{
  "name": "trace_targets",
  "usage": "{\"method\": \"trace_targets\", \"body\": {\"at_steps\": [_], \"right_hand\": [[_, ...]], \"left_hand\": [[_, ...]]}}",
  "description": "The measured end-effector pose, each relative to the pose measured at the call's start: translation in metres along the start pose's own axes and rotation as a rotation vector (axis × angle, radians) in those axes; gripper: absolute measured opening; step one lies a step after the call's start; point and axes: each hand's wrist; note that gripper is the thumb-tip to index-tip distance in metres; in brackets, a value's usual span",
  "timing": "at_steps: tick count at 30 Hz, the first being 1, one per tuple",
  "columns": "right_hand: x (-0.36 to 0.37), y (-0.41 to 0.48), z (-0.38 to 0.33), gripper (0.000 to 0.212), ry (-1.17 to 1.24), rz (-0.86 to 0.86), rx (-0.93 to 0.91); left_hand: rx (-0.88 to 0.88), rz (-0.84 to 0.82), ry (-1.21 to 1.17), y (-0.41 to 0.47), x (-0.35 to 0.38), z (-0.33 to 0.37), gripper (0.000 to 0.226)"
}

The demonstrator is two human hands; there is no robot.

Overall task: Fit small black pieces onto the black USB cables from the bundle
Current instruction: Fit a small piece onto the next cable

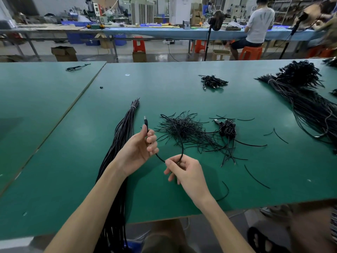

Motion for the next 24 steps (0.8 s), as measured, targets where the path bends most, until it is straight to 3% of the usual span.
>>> {"method": "trace_targets", "body": {"at_steps": [8,14,19,22,24], "right_hand": [[-0.001,0.000,0.000,0.013,0.038,0.037,0.014],[-0.003,0.002,0.003,0.012,0.143,0.102,0.007],[-0.005,0.003,0.006,0.013,0.235,0.162,0.030],[-0.004,0.003,0.005,0.011,0.239,0.168,0.027],[-0.006,0.001,0.004,0.012,0.272,0.161,0.019]], "left_hand": [[0.059,0.059,-0.018,0.005,-0.006,-0.003,0.041],[0.092,0.033,0.038,0.005,-0.013,-0.004,0.030],[-0.048,-0.228,0.096,-0.004,-0.011,-0.001,0.024],[-0.158,-0.465,0.302,-0.009,-0.012,0.000,0.032],[-0.190,-0.480,0.496,-0.007,-0.011,-0.003,0.034]]}}
Point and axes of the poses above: each hand's wrist, its own y-axis towards the middle knuckle, its own x-axis out of the palm, z = x × y, and after that the axes turned 5 degrees about x, right-handed
